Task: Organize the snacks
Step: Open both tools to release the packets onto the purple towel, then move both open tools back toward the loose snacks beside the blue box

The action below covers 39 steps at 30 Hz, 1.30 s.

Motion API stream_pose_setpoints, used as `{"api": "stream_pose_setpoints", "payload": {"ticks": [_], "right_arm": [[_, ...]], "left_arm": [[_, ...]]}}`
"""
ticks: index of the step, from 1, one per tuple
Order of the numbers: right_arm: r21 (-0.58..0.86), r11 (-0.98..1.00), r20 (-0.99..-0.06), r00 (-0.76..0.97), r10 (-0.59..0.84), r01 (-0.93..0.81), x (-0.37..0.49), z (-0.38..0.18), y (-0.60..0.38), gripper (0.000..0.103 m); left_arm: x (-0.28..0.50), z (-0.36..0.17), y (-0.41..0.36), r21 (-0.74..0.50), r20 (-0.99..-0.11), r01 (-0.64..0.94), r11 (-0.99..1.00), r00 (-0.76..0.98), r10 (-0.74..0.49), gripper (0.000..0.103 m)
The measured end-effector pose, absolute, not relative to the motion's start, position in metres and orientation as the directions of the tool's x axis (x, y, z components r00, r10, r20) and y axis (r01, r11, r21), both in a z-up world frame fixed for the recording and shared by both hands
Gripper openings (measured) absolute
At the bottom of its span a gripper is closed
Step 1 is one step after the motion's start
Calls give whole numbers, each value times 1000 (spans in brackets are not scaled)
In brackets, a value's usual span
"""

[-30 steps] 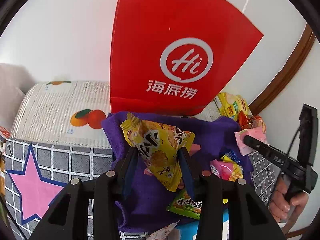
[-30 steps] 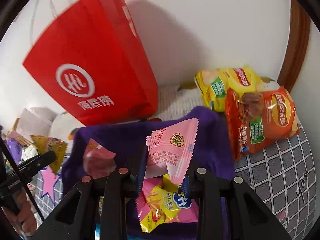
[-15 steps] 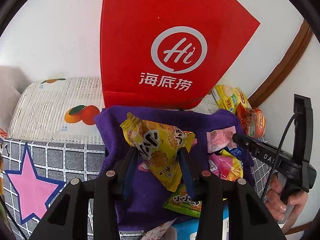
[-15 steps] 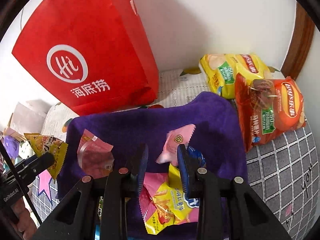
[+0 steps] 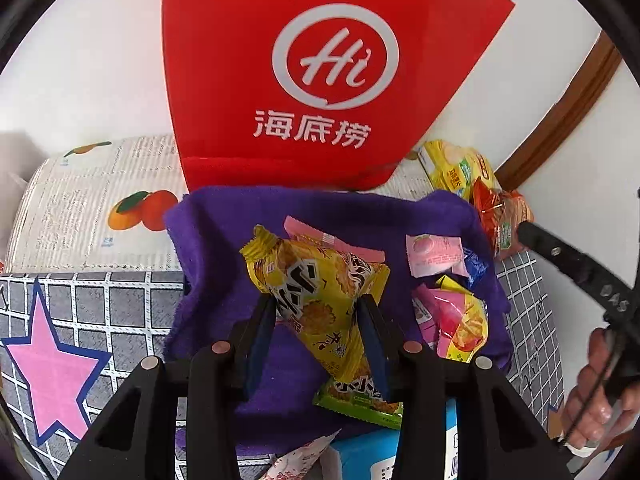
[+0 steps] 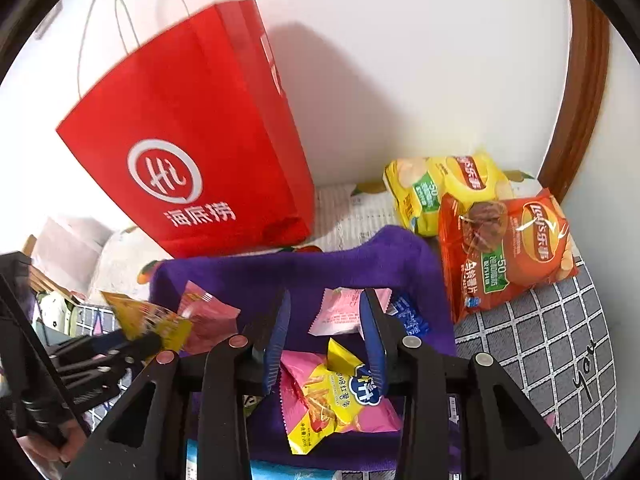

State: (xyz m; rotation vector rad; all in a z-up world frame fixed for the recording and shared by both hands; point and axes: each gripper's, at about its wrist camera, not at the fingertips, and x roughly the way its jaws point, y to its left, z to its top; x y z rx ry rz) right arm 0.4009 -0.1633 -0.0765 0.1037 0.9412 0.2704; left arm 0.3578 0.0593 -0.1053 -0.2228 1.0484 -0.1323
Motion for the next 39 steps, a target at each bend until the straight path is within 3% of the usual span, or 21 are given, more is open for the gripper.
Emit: {"api": "stream_pose_setpoints", "payload": {"ticks": [5, 21, 26, 36, 39], "right_arm": [[208, 961, -767, 580, 276, -182, 396, -69, -166, 41], [200, 957, -783, 553, 286, -212, 394, -73, -155, 42], [187, 960, -785, 555, 274, -209, 394, -72, -155, 43], [184, 953, -771, 566, 292, -241, 383, -57, -150, 43], [197, 943, -750, 579, 320, -266, 375, -47, -150, 52]], "left_arm": [[359, -107, 58, -261, -843, 10, 965, 485, -233, 41], [361, -112, 50, -243, -859, 29, 969, 457, -229, 41], [357, -100, 54, -249, -830, 37, 968, 506, -233, 52], [341, -74, 48, -192, -808, 42, 980, 560, -183, 54], [332, -68, 47, -178, -801, 33, 984, 575, -164, 54]]}}
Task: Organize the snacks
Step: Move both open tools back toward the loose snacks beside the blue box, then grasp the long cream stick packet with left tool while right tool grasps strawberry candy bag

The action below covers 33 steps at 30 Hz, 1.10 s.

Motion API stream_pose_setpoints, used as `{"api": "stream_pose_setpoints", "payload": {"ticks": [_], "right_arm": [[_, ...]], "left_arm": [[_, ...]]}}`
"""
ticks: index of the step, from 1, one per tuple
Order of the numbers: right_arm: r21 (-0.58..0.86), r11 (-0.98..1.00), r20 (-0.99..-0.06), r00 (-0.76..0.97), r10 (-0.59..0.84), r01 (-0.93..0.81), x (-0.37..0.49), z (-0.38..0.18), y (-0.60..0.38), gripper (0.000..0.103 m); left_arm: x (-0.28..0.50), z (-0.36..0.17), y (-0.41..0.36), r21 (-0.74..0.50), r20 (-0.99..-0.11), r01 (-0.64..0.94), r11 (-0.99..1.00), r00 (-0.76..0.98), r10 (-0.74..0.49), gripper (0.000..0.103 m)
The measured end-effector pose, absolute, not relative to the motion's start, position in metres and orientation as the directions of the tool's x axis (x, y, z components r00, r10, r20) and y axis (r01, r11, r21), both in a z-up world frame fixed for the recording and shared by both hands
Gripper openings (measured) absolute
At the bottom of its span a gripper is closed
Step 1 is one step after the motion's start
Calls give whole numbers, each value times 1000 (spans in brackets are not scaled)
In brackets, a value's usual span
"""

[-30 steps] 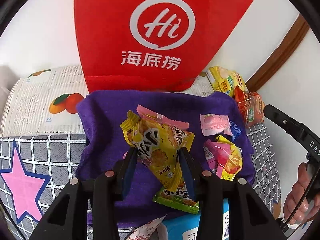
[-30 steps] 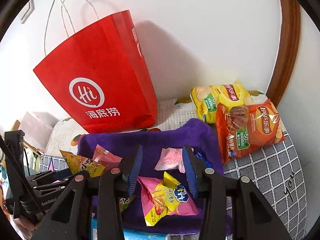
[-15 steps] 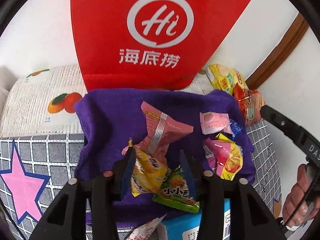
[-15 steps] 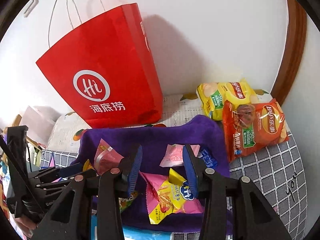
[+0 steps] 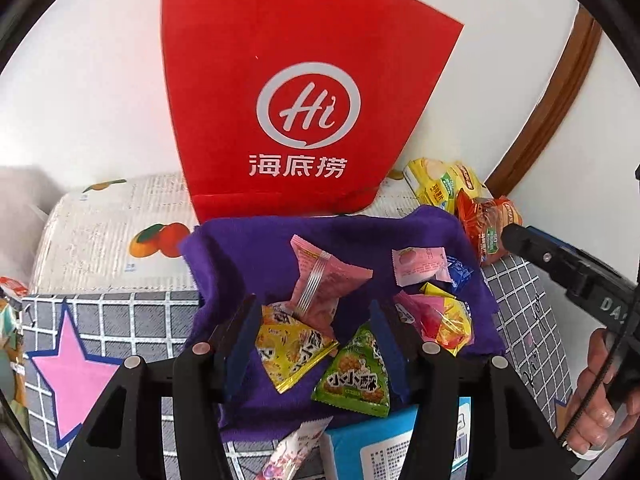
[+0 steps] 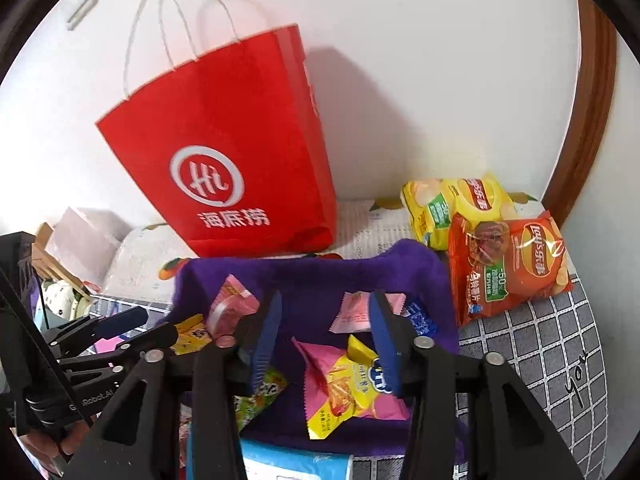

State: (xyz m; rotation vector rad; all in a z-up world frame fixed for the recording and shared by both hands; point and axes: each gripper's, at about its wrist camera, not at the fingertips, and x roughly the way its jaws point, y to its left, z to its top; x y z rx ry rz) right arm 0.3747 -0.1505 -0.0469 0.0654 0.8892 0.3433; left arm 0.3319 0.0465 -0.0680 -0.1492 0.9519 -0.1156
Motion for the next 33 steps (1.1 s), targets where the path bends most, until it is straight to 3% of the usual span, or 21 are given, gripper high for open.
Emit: {"api": "stream_pose_setpoints", "payload": {"ticks": [8, 11, 14, 16, 30, 31, 33], "right_arm": [[217, 923, -738, 566, 369, -319, 356, -31, -137, 54], [259, 884, -705, 550, 449, -390, 337, -17, -131, 54], [277, 865, -672, 559, 485, -418, 312, -7, -130, 63], [273, 867, -669, 566, 482, -416, 296, -7, -130, 63], [208, 905, -772, 506, 385, -372, 163, -100, -164, 63], [216, 907, -777, 498, 384, -362, 157, -109, -165, 63], [240, 907, -788, 476, 390, -347, 152, -123, -164, 63]], "left_arm": [[285, -88, 64, -167, -827, 18, 986, 541, -150, 54], [264, -95, 66, -159, -836, 39, 987, 526, -156, 54], [244, -103, 61, -138, -844, 90, 986, 510, -165, 54], [233, -111, 59, -114, -849, 113, 987, 505, -156, 54], [220, -164, 56, -105, -852, 138, 985, 498, -161, 53], [222, -166, 56, -96, -853, 133, 986, 500, -151, 51], [226, -171, 56, -85, -852, 112, 990, 506, -130, 36]]}}
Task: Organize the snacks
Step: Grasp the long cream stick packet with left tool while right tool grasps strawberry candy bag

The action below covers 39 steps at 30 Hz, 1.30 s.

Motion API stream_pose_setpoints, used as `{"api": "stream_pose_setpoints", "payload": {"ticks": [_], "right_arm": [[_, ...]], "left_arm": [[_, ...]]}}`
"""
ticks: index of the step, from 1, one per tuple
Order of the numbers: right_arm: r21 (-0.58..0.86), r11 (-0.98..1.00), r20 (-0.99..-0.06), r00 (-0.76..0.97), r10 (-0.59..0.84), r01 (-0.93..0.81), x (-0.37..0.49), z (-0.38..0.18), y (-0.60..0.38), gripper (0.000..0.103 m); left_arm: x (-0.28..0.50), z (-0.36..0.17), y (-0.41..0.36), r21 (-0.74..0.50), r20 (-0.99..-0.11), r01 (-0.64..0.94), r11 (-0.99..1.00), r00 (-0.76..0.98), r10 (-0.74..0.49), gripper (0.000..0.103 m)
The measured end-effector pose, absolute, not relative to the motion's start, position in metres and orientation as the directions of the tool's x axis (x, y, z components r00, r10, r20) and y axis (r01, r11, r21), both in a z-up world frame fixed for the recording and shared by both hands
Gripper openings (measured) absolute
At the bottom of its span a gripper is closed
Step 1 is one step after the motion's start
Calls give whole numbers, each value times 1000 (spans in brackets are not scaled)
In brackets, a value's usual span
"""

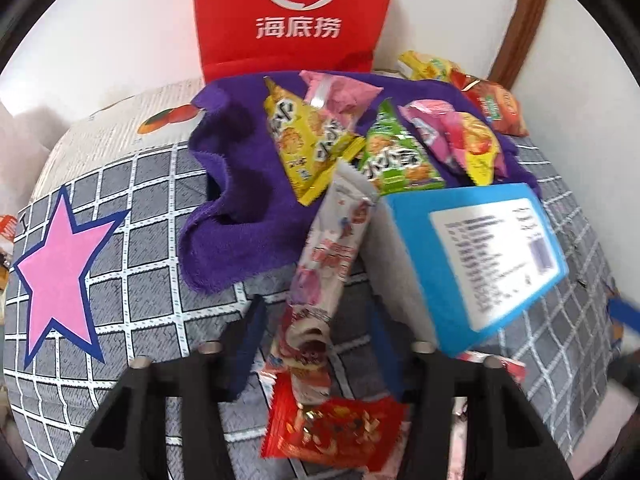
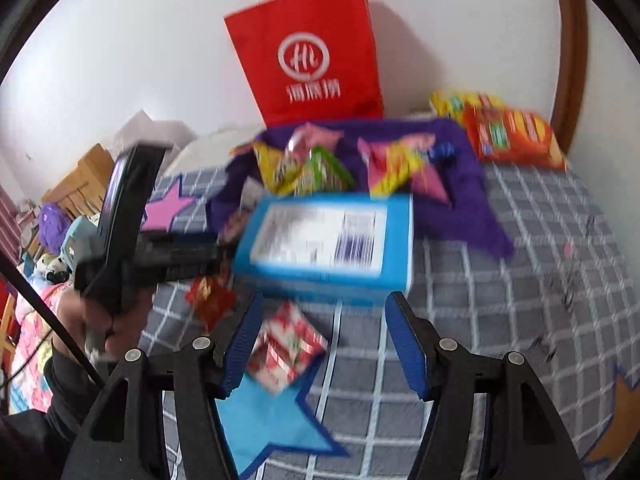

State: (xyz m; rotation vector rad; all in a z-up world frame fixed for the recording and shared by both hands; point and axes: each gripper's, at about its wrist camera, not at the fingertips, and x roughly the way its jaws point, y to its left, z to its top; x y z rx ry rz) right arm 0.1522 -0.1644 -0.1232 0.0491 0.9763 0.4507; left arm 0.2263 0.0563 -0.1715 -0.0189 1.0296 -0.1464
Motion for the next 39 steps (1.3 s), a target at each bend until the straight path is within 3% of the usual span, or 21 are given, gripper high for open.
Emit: {"api": "stream_pose_setpoints", "payload": {"ticks": [1, 2, 14, 21, 26, 29, 34, 39], "right_arm": [[249, 907, -796, 462, 392, -340, 150, -130, -163, 63], [262, 907, -804, 446, 394, -329, 150, -138, -162, 63], [266, 924, -868, 348, 354, -276, 159, -198, -119, 63], [197, 951, -866, 412, 283, -238, 163, -202, -94, 63], [-9, 955, -860, 490, 144, -297, 152, -210, -59, 74], [19, 959, -851, 499, 163, -282, 149, -211, -60, 76], [11, 935, -847, 494, 198, -356, 139, -209, -71, 61], [9, 903, -859, 458, 227, -430, 126, -208, -109, 62]], "left_arm": [[227, -173, 58, -93, -850, 110, 990, 508, -136, 22], [226, -172, 59, -102, -847, 114, 988, 510, -146, 19], [184, -131, 98, -179, -777, 90, 980, 598, -197, 19], [170, -126, 113, -237, -756, 95, 967, 608, -245, 19], [161, -124, 122, -261, -746, 93, 961, 612, -261, 19], [157, -123, 124, -267, -744, 93, 959, 613, -267, 19], [149, -123, 126, -266, -742, 93, 959, 615, -265, 19], [142, -125, 124, -258, -744, 99, 961, 614, -263, 19]]}}
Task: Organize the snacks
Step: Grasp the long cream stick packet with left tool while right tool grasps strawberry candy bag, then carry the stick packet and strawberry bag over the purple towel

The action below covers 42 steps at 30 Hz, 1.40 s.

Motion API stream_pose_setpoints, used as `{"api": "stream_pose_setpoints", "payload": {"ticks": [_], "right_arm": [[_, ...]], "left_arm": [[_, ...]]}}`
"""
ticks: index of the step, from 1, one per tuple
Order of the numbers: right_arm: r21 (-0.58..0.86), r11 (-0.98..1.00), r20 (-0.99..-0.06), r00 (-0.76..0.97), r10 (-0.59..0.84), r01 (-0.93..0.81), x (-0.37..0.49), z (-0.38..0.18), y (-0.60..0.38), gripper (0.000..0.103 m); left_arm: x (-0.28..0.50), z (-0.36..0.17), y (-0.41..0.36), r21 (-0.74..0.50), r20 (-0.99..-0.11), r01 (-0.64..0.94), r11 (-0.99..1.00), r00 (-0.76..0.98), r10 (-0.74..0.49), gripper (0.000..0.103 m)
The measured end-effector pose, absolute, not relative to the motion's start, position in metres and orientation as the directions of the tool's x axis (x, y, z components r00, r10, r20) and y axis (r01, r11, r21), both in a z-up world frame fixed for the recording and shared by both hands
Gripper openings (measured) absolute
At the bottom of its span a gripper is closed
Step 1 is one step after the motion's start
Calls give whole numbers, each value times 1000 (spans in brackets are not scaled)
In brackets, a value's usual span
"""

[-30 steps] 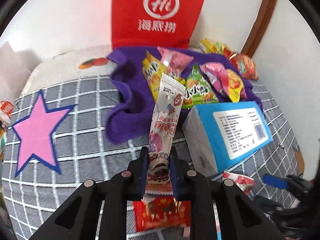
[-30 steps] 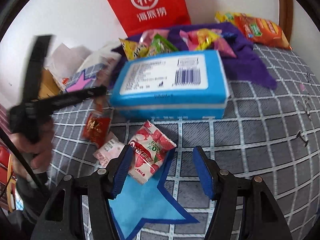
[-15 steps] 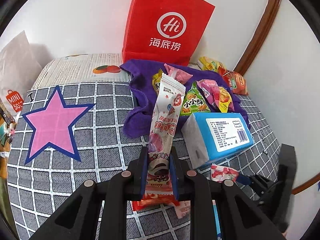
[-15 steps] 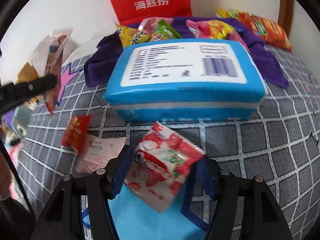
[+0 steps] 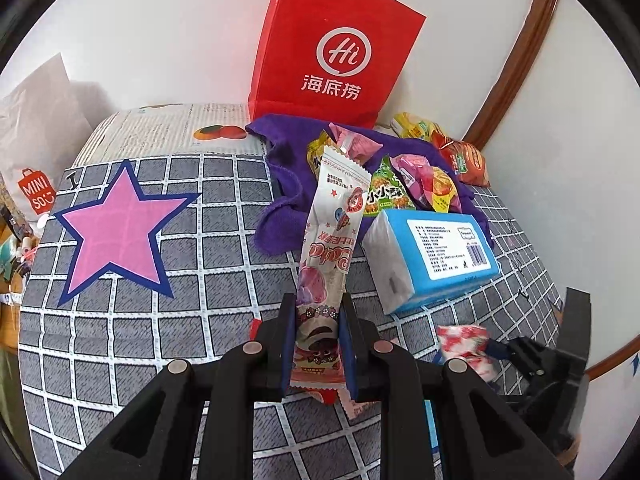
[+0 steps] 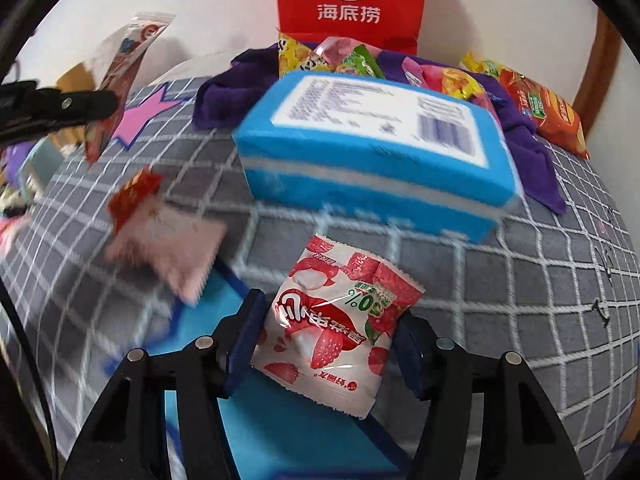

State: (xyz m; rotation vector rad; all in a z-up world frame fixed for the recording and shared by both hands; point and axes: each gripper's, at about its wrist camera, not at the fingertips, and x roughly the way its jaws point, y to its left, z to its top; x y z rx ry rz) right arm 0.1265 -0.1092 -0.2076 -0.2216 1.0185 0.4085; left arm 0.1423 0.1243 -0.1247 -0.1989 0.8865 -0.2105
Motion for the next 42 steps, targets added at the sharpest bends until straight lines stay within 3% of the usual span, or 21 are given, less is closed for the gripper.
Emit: {"api": "stream_pose_setpoints", "payload": {"ticks": [4, 10, 18, 19, 22, 32, 42], "right_arm": [[11, 943, -865, 470, 177, -333, 125, -206, -144, 77], [31, 969, -843, 514, 158, -247, 119, -208, -154, 77], [10, 936, -800, 558, 219, -353, 130, -214, -136, 77], [19, 937, -798, 559, 225, -350, 132, -214, -138, 75], [36, 935, -781, 573, 246, -353, 134, -211, -144, 49], [128, 926, -741, 586, 327, -354, 125, -197, -167, 44], [176, 918, -665, 645, 377, -356, 130, -134, -190, 45]], "left_arm": [[142, -126, 116, -268, -742, 113, 957, 609, -280, 19], [142, -125, 94, -285, -741, 152, 946, 591, -318, 19], [135, -117, 76, -231, -751, 177, 957, 592, -290, 19], [135, -116, 76, -228, -751, 173, 958, 595, -286, 19], [137, -114, 76, -232, -752, 154, 960, 598, -278, 19], [149, -106, 56, -228, -754, 173, 958, 592, -286, 19], [171, -86, 43, -224, -742, 178, 958, 606, -286, 19]]}}
